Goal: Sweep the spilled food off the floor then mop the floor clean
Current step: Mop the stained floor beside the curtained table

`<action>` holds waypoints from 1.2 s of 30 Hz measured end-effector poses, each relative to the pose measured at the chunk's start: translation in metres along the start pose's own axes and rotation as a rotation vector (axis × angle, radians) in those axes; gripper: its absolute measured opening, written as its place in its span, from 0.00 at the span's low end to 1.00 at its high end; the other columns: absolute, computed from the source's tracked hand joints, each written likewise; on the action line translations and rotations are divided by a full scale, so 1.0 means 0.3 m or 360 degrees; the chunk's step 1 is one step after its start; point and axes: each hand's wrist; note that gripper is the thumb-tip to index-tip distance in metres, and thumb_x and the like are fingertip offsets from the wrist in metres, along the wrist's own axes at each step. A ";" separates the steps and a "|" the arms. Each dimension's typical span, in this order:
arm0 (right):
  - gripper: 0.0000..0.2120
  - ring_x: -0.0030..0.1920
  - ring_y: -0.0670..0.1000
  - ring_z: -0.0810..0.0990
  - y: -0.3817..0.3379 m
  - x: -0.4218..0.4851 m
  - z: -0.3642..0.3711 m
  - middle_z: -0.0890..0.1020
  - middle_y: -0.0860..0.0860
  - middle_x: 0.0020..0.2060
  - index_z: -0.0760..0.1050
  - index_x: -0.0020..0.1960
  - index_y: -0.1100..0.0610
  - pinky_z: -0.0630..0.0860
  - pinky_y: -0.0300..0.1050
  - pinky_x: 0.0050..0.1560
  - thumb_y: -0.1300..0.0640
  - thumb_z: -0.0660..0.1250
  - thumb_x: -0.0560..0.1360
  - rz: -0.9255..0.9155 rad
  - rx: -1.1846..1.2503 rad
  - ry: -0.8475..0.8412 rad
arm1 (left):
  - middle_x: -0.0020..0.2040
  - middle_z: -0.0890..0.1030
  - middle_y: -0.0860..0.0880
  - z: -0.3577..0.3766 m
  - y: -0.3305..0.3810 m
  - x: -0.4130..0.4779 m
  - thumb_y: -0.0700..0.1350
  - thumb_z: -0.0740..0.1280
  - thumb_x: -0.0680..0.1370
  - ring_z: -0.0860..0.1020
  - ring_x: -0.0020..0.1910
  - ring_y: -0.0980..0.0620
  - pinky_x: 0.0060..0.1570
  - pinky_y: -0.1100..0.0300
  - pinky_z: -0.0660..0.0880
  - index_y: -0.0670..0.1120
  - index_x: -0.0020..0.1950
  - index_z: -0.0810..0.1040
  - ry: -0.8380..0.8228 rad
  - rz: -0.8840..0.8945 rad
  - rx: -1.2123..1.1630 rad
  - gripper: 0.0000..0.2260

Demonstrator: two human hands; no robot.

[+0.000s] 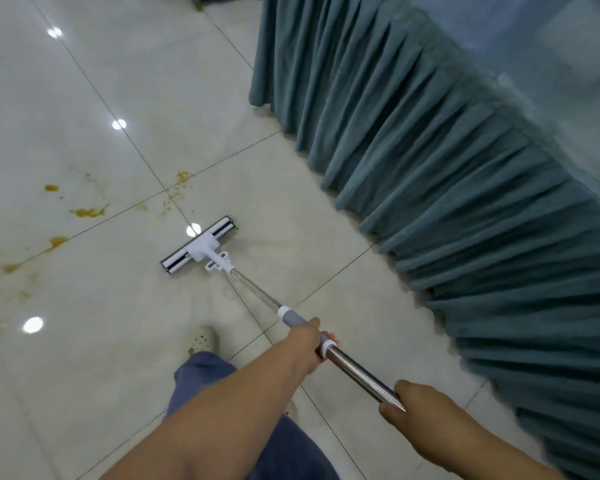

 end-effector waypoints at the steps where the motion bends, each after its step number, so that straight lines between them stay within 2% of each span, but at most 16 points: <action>1: 0.12 0.34 0.41 0.69 -0.036 0.021 -0.015 0.70 0.44 0.36 0.63 0.41 0.49 0.64 0.34 0.31 0.44 0.57 0.79 -0.0012 0.0015 0.0002 | 0.33 0.72 0.44 -0.011 0.042 0.011 0.45 0.63 0.80 0.72 0.28 0.50 0.15 0.63 0.73 0.38 0.51 0.69 -0.0004 0.0013 -0.0009 0.10; 4: 0.11 0.34 0.40 0.70 -0.166 0.082 -0.067 0.70 0.43 0.36 0.62 0.41 0.48 0.65 0.33 0.31 0.45 0.57 0.80 -0.0075 0.0044 -0.0014 | 0.33 0.72 0.44 -0.051 0.187 0.029 0.45 0.63 0.80 0.71 0.28 0.50 0.15 0.63 0.73 0.39 0.44 0.69 0.0020 0.0049 -0.0010 0.10; 7: 0.08 0.33 0.40 0.69 -0.326 0.163 -0.128 0.70 0.43 0.36 0.64 0.47 0.50 0.63 0.33 0.30 0.46 0.56 0.81 -0.0126 0.0087 -0.0004 | 0.32 0.71 0.44 -0.107 0.372 0.045 0.44 0.62 0.80 0.70 0.27 0.50 0.18 0.61 0.74 0.39 0.45 0.68 0.0034 0.0089 -0.0027 0.09; 10: 0.10 0.33 0.42 0.69 -0.527 0.268 -0.203 0.70 0.44 0.36 0.67 0.51 0.52 0.64 0.34 0.28 0.46 0.56 0.80 -0.0164 0.0115 0.0027 | 0.32 0.71 0.44 -0.183 0.610 0.057 0.43 0.62 0.80 0.70 0.27 0.50 0.26 0.56 0.74 0.40 0.45 0.68 0.0039 0.0151 -0.0034 0.08; 14: 0.11 0.33 0.43 0.69 -0.824 0.405 -0.303 0.70 0.45 0.36 0.68 0.54 0.53 0.66 0.36 0.28 0.46 0.55 0.80 -0.0177 0.0193 0.0001 | 0.32 0.71 0.45 -0.302 0.939 0.076 0.43 0.62 0.80 0.71 0.27 0.51 0.23 0.60 0.75 0.39 0.48 0.68 0.0078 0.0245 0.0015 0.07; 18: 0.11 0.33 0.51 0.72 -1.098 0.541 -0.384 0.73 0.52 0.39 0.68 0.52 0.54 0.72 0.41 0.28 0.47 0.58 0.79 -0.0056 0.0557 -0.0148 | 0.33 0.70 0.45 -0.415 1.232 0.086 0.41 0.61 0.81 0.70 0.27 0.51 0.20 0.63 0.75 0.40 0.53 0.68 0.0118 0.0362 0.0041 0.06; 21: 0.10 0.25 0.50 0.70 -1.247 0.629 -0.447 0.74 0.54 0.35 0.68 0.49 0.56 0.69 0.40 0.23 0.49 0.60 0.78 -0.0033 0.0878 -0.0319 | 0.33 0.70 0.45 -0.474 1.405 0.079 0.41 0.60 0.81 0.69 0.28 0.50 0.20 0.63 0.75 0.40 0.47 0.67 0.0136 0.0420 0.0065 0.06; 23: 0.09 0.24 0.49 0.70 -1.311 0.668 -0.484 0.74 0.54 0.35 0.68 0.50 0.57 0.68 0.37 0.22 0.50 0.61 0.79 -0.0018 0.1049 -0.0413 | 0.33 0.69 0.44 -0.496 1.486 0.083 0.41 0.61 0.81 0.69 0.29 0.50 0.19 0.63 0.75 0.40 0.43 0.66 0.0165 0.0440 0.0084 0.09; 27: 0.08 0.27 0.48 0.70 -1.317 0.707 -0.490 0.75 0.53 0.38 0.68 0.49 0.55 0.67 0.37 0.22 0.51 0.60 0.79 -0.0041 0.1062 -0.0389 | 0.33 0.69 0.44 -0.486 1.522 0.118 0.42 0.61 0.81 0.69 0.28 0.50 0.19 0.62 0.75 0.40 0.42 0.66 0.0187 0.0416 0.0091 0.10; 29: 0.09 0.31 0.48 0.72 -1.270 0.703 -0.465 0.74 0.53 0.41 0.68 0.51 0.55 0.70 0.38 0.27 0.49 0.59 0.80 -0.0066 0.0932 -0.0299 | 0.33 0.70 0.45 -0.461 1.481 0.137 0.43 0.61 0.81 0.69 0.28 0.51 0.19 0.62 0.75 0.40 0.44 0.66 0.0202 0.0386 0.0117 0.09; 33: 0.14 0.44 0.50 0.75 -1.128 0.667 -0.395 0.74 0.52 0.45 0.69 0.59 0.57 0.75 0.44 0.44 0.48 0.57 0.81 -0.0104 0.0685 -0.0156 | 0.32 0.69 0.45 -0.388 1.344 0.142 0.43 0.59 0.81 0.68 0.28 0.51 0.17 0.64 0.74 0.40 0.41 0.66 0.0224 0.0342 0.0163 0.11; 36: 0.14 0.46 0.51 0.76 -0.977 0.606 -0.347 0.75 0.52 0.47 0.69 0.59 0.56 0.76 0.42 0.43 0.47 0.56 0.81 -0.0104 0.0570 -0.0154 | 0.32 0.68 0.44 -0.320 1.192 0.134 0.42 0.59 0.82 0.68 0.28 0.51 0.16 0.64 0.73 0.41 0.41 0.66 0.0193 0.0287 0.0156 0.11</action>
Point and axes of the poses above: each hand's wrist, its own x-axis towards the middle knuckle, its own z-axis out of the palm, y = z × x
